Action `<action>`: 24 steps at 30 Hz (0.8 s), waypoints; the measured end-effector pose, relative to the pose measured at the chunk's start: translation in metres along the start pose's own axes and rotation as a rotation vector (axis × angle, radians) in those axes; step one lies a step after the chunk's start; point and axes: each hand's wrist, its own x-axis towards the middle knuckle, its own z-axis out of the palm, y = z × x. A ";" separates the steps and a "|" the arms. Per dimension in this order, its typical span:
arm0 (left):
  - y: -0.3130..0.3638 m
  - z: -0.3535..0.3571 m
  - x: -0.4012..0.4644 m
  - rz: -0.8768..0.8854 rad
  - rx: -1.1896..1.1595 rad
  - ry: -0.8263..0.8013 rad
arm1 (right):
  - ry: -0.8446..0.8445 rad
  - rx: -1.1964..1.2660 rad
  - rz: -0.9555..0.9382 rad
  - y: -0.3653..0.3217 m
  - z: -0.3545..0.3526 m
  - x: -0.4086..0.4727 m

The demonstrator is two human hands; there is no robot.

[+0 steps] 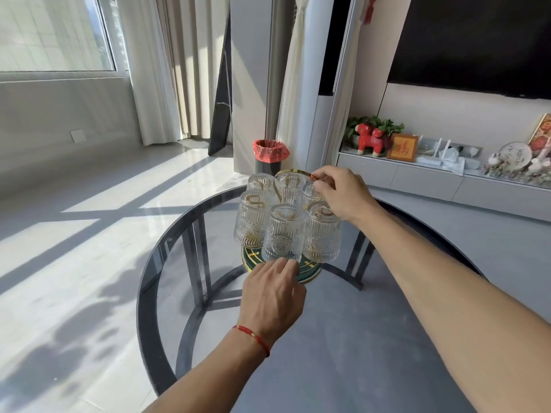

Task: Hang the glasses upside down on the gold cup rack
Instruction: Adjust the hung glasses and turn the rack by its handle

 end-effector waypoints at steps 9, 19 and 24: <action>0.049 -0.056 0.033 0.121 -0.204 0.334 | 0.125 0.116 -0.023 0.013 -0.030 -0.076; 0.063 -0.057 0.150 -0.129 -0.117 -0.343 | 0.080 0.128 -0.071 0.068 -0.027 -0.117; 0.059 -0.050 0.152 -0.192 -0.141 -0.294 | 0.066 0.131 -0.092 0.068 -0.019 -0.114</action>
